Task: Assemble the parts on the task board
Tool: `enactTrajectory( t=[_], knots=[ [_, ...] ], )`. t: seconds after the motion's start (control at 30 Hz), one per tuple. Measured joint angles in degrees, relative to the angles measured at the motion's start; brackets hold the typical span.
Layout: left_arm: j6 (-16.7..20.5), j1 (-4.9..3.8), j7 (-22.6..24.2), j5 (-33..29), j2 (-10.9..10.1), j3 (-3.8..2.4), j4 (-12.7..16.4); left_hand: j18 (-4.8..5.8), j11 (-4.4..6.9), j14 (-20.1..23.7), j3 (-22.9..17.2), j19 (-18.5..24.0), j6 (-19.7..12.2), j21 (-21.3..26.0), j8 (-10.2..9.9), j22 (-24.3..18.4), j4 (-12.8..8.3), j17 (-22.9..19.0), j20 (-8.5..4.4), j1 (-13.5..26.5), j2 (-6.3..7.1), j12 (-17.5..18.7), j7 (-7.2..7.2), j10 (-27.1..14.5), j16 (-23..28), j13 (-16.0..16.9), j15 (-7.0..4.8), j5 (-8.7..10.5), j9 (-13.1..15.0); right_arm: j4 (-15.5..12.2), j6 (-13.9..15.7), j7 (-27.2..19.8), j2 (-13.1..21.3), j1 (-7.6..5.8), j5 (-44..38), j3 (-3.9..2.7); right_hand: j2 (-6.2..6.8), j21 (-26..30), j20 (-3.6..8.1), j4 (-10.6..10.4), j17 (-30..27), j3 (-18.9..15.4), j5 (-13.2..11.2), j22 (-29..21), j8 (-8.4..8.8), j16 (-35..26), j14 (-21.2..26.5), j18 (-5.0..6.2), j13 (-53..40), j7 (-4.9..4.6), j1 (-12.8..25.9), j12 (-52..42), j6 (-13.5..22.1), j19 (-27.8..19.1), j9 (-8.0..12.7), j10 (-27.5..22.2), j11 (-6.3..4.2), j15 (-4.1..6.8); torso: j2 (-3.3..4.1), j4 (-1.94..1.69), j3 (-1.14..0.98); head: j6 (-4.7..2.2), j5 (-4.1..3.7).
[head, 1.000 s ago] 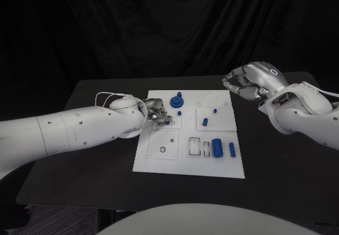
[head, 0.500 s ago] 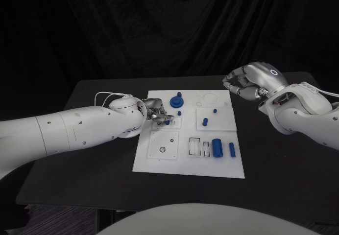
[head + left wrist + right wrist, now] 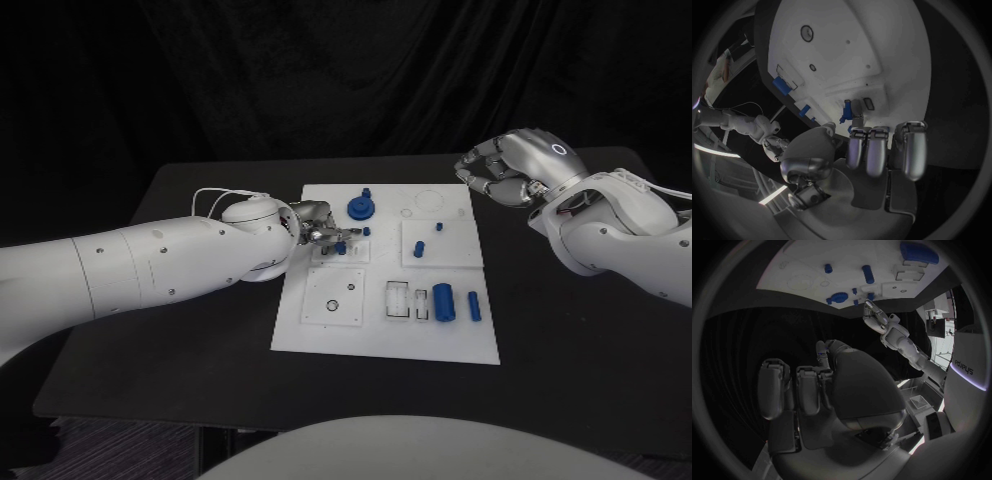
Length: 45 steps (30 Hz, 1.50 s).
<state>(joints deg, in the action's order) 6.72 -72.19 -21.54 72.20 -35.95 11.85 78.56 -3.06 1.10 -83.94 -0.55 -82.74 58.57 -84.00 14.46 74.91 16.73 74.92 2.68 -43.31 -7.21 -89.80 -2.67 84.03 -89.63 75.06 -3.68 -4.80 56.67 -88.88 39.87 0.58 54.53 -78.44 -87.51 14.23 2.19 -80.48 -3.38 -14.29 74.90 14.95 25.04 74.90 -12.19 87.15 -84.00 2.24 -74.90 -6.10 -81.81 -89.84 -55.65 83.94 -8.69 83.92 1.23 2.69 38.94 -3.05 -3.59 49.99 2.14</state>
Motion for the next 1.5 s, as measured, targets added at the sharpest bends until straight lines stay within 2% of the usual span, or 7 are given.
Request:
enactTrajectory(
  t=[0.2,0.47,0.97,1.13,1.2,1.37,1.5],
  knots=[
    [0.5,0.10,0.6,0.0,-0.2,0.05,-0.1,0.00,0.00,0.0,0.6,0.0,0.8,0.0,0.0,0.0,0.0,0.0,0.00,-1.0,-0.98,0.0,-0.01,0.0,0.0,0.0,0.00,-1.17,0.4,0.0,-0.1,0.1,0.0,0.01,0.0,0.01,0.00,0.0,0.00,0.0,0.0,0.0,0.0,0.0,0.00,0.0,0.0,0.00,0.0,0.00,0.0,0.0,0.0,0.0,0.0,0.0,0.00,0.00,0.06,0.00,0.00,0.00,-0.05],
    [0.8,0.27,1.4,0.0,-0.4,0.15,-0.3,0.00,0.00,0.0,2.3,0.0,2.1,0.0,0.0,0.0,0.1,0.0,0.00,-1.9,-3.57,0.0,0.62,0.0,0.0,0.0,0.00,-4.71,1.5,-0.1,-0.2,0.3,0.0,0.01,0.0,0.01,0.00,0.3,0.00,0.0,0.0,0.0,0.0,0.0,0.00,0.0,0.0,0.00,0.0,0.00,0.0,0.0,0.0,0.0,0.0,0.0,0.00,0.00,0.06,0.00,-0.01,0.00,-0.10],
    [1.4,0.57,3.3,0.0,-0.9,0.34,-0.1,-0.01,0.92,0.0,3.9,-0.6,4.6,0.2,1.7,0.0,0.1,0.0,-0.62,-3.8,-8.07,0.0,1.70,-0.1,0.0,0.0,-0.84,-10.83,4.0,-0.1,-0.3,0.5,0.0,0.02,0.0,-0.01,0.00,0.6,0.00,0.0,0.0,0.0,0.0,0.0,0.00,-0.6,0.0,0.00,0.0,0.00,0.0,0.0,0.0,0.0,0.0,0.0,0.00,0.00,0.03,0.00,-0.01,0.00,0.08],
    [1.9,0.57,3.9,-0.2,-0.9,0.34,-0.1,0.00,1.12,-0.1,3.9,-0.6,4.6,0.2,1.7,0.0,0.1,0.0,-0.62,-4.6,-8.61,0.0,1.74,0.1,0.0,0.0,-0.95,-12.63,4.3,-0.2,-0.4,0.5,0.0,0.02,0.0,0.00,0.00,0.6,0.00,0.1,0.0,0.1,0.0,0.0,0.00,-0.6,0.0,0.00,0.0,0.00,0.0,0.0,0.0,0.0,0.0,0.0,0.00,0.00,0.03,0.00,-0.01,0.00,0.22],
    [2.1,0.57,4.1,-0.4,-1.1,0.34,0.1,-0.01,1.18,-0.2,4.2,-0.8,4.6,0.2,1.9,0.0,-0.2,0.0,-0.82,-6.4,-7.22,0.0,1.74,0.1,0.0,0.0,-1.05,-14.00,5.0,-0.2,-0.4,0.5,0.0,0.02,0.0,0.00,0.00,0.6,0.00,0.2,0.0,0.2,0.0,0.0,0.00,-0.6,0.0,0.01,0.0,0.00,0.0,0.0,0.0,0.0,0.0,0.0,0.00,0.00,0.03,0.00,-0.01,0.00,0.27],
    [2.9,0.57,4.1,-1.1,-2.1,0.34,1.3,0.00,1.32,0.0,4.9,-1.1,4.3,0.2,2.4,0.0,-0.3,0.0,-1.13,-9.8,-4.31,0.0,1.93,-0.1,0.0,0.0,-1.26,-14.47,6.6,-0.3,-0.5,0.6,0.2,0.02,0.0,0.01,0.00,0.6,0.00,0.2,0.0,0.2,0.0,0.0,0.00,-0.6,0.0,0.00,0.0,0.00,0.0,0.0,0.0,0.0,0.0,0.0,0.00,0.00,0.03,0.00,-0.01,0.00,0.52],
    [3.2,0.48,3.6,-1.6,-3.5,0.34,3.1,0.00,1.32,0.0,5.7,-1.1,0.3,0.2,3.4,0.0,-0.2,0.0,-1.13,-12.6,-2.69,0.0,1.39,-0.1,0.0,0.0,-1.26,-14.15,10.2,-0.3,-0.5,0.7,0.4,0.02,0.0,0.01,0.00,0.9,0.00,0.2,0.0,0.2,0.0,0.0,0.00,-0.6,0.0,0.00,0.0,0.00,0.0,0.0,0.0,0.0,0.0,0.0,0.00,0.00,0.03,-0.01,0.00,0.00,0.58]
  ],
)
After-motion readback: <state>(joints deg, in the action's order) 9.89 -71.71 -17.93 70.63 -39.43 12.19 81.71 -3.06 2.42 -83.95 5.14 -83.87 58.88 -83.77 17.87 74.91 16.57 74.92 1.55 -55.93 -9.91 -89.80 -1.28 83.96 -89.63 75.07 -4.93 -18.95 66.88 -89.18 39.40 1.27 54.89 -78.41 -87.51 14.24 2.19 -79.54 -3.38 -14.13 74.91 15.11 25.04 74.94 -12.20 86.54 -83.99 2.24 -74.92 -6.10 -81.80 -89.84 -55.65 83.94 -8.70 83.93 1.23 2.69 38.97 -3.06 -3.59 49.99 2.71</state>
